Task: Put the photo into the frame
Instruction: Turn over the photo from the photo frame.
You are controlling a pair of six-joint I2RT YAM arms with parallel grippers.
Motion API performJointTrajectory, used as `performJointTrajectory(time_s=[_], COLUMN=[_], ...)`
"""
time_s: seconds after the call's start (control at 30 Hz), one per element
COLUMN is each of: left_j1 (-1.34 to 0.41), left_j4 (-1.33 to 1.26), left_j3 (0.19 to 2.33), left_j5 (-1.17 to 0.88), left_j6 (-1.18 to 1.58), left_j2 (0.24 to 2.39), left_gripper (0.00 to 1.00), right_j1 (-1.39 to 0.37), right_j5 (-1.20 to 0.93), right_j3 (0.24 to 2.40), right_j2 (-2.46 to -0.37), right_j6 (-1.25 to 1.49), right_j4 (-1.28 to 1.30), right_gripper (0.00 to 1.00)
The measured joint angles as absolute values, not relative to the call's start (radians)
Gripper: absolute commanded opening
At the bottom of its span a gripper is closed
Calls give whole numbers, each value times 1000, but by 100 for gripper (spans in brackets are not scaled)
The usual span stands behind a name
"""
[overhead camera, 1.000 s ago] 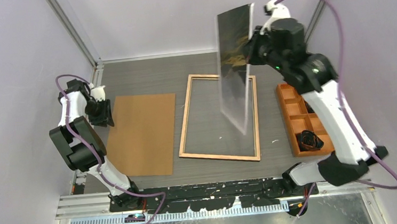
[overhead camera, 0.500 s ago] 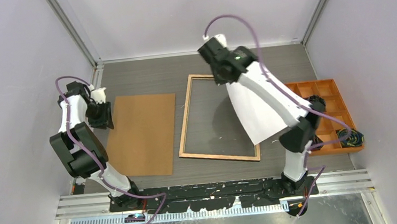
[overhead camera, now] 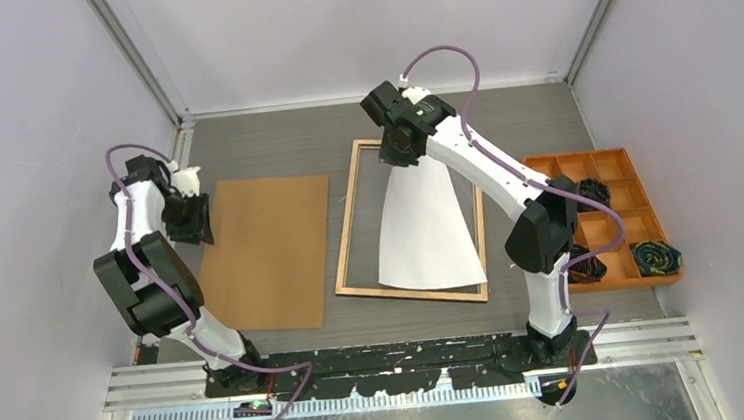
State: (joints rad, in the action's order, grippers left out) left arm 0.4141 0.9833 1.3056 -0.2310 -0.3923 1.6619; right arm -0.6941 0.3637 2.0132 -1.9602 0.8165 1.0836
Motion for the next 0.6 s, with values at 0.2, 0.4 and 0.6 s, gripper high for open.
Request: performJointTrajectory(time_s=[0.2, 0.4, 0.6], left_j1=[414, 414, 414], left_j4=[983, 982, 983], left_j3=[1303, 1302, 1302], left_j5=[-226, -218, -217], left_j6=[-403, -409, -410], left_j2=[1662, 1662, 1662], left_gripper=[39, 39, 39], right_j1=[-688, -688, -689], right_j5=[410, 494, 541], right_j3=[2011, 1974, 1941], right_j2=[-1984, -1986, -1986], right_j6=[962, 1031, 1035], right_j4=[1044, 1040, 1043], right_gripper=[1, 1, 1])
